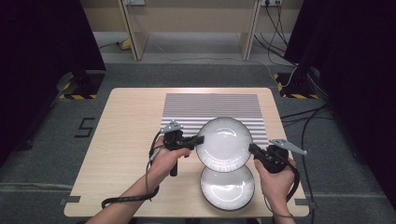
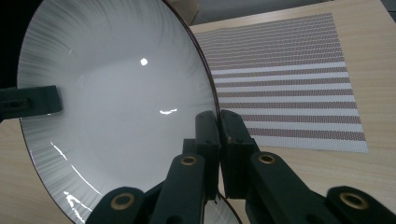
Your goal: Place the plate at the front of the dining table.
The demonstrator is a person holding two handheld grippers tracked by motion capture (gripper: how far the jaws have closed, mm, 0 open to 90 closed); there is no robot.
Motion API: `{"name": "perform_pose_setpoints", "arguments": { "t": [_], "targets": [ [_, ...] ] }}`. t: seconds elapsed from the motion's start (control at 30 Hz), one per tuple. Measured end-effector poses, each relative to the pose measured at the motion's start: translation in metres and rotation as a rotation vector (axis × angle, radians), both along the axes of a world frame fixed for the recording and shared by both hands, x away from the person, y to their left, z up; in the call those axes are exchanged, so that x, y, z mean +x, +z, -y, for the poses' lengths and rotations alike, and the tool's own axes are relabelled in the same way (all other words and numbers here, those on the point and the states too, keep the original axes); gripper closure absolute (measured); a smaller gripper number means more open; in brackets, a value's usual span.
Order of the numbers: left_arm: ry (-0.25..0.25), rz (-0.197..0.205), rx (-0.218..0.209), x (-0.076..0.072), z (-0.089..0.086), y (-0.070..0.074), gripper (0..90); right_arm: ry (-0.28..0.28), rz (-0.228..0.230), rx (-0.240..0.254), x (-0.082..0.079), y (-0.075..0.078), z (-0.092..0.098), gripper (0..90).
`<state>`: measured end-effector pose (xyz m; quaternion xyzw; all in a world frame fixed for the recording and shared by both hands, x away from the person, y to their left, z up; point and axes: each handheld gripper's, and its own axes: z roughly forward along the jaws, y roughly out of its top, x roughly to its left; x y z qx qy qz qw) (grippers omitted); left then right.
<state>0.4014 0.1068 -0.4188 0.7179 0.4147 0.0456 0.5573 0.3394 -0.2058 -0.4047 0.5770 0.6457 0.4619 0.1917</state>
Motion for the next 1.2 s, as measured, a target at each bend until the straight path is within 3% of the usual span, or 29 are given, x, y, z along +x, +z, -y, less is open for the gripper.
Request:
{"name": "perform_pose_setpoints", "arguments": {
  "t": [1.2],
  "targets": [
    [0.021,0.016,-0.007,0.018,-0.008,0.012,82.2,-0.001,0.022,0.007,0.020,0.008,-0.009,87.3]
  ]
}}
